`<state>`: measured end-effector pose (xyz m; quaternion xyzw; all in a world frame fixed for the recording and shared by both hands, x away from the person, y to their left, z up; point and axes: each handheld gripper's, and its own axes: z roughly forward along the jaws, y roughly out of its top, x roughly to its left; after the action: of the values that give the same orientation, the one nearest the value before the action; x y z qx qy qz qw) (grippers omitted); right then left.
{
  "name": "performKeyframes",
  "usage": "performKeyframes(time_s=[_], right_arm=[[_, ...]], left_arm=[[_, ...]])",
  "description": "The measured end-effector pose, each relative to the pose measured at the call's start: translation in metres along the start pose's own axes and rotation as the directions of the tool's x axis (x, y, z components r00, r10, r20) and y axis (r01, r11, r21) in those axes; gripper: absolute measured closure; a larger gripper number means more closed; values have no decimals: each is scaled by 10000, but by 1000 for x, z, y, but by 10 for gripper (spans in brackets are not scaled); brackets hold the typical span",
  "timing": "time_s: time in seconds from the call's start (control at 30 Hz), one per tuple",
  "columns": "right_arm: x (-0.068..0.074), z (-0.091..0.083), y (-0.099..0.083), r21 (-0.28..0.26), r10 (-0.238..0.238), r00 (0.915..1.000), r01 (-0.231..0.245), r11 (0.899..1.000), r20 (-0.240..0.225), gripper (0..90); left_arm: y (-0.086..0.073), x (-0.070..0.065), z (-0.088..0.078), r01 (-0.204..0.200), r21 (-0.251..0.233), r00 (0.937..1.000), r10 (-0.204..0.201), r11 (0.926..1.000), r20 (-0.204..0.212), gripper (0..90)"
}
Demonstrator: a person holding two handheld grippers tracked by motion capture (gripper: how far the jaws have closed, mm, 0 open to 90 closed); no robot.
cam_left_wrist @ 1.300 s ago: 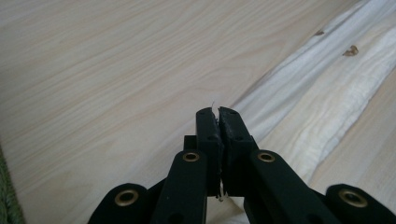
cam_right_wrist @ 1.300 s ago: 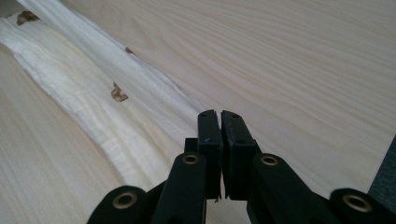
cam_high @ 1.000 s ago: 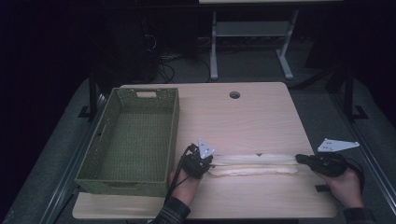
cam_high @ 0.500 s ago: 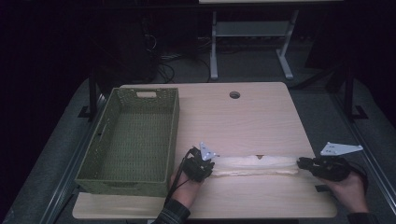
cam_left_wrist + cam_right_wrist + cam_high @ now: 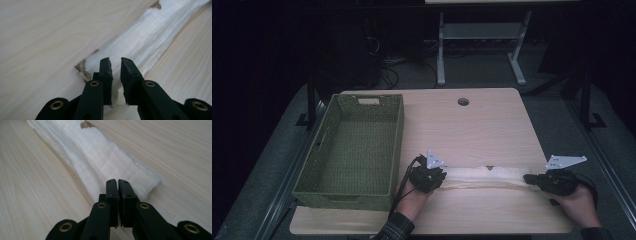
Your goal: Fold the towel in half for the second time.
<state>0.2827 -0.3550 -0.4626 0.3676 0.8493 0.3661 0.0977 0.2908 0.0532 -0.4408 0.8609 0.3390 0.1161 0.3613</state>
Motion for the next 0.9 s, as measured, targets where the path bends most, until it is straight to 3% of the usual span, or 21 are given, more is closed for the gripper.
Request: performKeyframes(time_s=[0.03,0.1,0.23,0.33,0.43,0.53,0.63,0.73,0.9], right_arm=[[0,1,-1,16,-50,10000,50,10000,-44,867],[0,1,-3,87,-10,9999,11,10000,-134,876],[1,2,-5,48,2,10000,-2,10000,-99,887],[0,0,-4,23,-68,9999,69,10000,-89,886],[2,-11,-5,-460,208,9995,-219,9987,-248,896],[5,-12,-9,-503,293,9989,-312,9982,-369,896],[11,-8,-17,-24,509,9982,-510,9987,-325,897],[12,-6,-18,0,539,9983,-539,9985,-232,898],[8,0,-9,147,362,9989,-367,9992,299,899]], left_arm=[[-2,1,5,182,264,9997,-186,9995,164,792],[-8,1,15,-110,940,9991,69,9955,430,800],[-9,1,14,-535,1040,9980,496,9931,398,802],[-9,0,13,-697,994,9973,671,9926,297,785],[-8,-2,9,-665,826,9975,644,9944,281,674],[-7,-3,4,-675,647,9971,650,9956,397,614],[-7,-4,0,-852,446,9956,834,9954,417,529],[-7,-5,-1,-933,311,9949,920,9951,423,495],[-6,-4,1,-1098,198,9929,1087,9938,492,441]])
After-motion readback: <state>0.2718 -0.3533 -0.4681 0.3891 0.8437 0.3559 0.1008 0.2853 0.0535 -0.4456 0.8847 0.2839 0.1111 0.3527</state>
